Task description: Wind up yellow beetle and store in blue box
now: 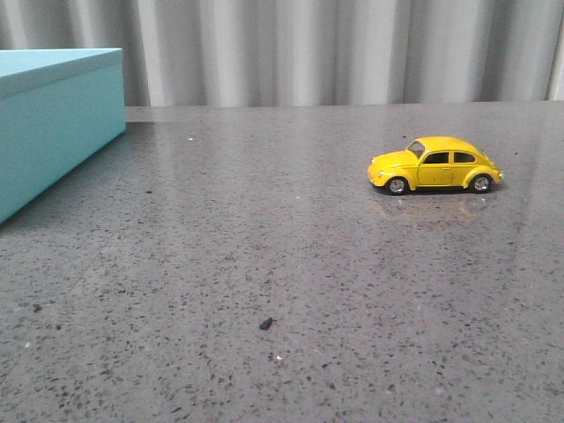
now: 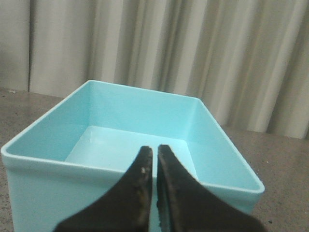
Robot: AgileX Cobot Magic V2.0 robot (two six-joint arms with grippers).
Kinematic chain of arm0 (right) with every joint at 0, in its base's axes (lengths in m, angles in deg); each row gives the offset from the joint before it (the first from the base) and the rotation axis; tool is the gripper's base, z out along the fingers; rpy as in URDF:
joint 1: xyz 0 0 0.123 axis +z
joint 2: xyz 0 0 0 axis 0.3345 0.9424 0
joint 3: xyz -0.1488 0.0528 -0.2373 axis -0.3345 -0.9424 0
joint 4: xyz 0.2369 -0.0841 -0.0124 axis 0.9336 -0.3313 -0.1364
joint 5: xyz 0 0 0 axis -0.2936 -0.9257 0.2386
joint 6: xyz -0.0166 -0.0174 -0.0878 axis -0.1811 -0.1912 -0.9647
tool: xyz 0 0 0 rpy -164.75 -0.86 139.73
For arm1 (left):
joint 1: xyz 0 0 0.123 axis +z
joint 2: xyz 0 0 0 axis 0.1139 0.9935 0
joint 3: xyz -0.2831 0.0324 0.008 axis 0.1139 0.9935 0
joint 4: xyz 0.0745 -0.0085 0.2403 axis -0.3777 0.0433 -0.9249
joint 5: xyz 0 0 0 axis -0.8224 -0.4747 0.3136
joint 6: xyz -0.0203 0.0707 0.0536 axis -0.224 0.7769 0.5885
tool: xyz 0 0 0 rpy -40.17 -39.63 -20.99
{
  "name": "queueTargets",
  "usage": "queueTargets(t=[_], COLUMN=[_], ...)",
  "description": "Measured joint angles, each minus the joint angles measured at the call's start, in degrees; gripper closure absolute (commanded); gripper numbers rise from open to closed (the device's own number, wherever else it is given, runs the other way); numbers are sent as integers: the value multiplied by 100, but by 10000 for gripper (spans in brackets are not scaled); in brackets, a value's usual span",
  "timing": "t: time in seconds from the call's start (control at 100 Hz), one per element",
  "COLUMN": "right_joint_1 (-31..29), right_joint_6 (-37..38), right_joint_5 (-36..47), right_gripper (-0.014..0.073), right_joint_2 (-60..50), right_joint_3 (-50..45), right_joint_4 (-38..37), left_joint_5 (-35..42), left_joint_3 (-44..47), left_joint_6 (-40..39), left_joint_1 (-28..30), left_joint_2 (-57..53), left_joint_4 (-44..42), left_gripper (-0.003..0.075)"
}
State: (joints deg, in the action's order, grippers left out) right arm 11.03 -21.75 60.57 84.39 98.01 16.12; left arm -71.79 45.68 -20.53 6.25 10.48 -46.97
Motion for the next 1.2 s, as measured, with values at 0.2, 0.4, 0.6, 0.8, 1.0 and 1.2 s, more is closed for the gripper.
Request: queueTargets(t=[0.2,0.4,0.6,0.8,1.0,1.2], right_joint_1=[10,74,449,923,1440,1887], right_joint_6=[0,0,0,0,0,0], right_joint_5=[-54,-172,-620,-1049,-1392,-1518], right_gripper=[635,635,635,635,635,635], right_joint_2=[12,67,679,1892,3265,4451], right_joint_3=[9,82,762,1682,2611,3516], right_joint_4=[23,46,46,46,46,46], left_joint_5=[61,61,61,61,61,61], left_joint_3=[0,0,0,0,0,0], left_joint_6=[0,0,0,0,0,0], left_joint_1=[0,0,0,0,0,0], left_joint_2=[0,0,0,0,0,0], left_joint_4=[0,0,0,0,0,0], left_gripper=[741,741,741,741,741,741])
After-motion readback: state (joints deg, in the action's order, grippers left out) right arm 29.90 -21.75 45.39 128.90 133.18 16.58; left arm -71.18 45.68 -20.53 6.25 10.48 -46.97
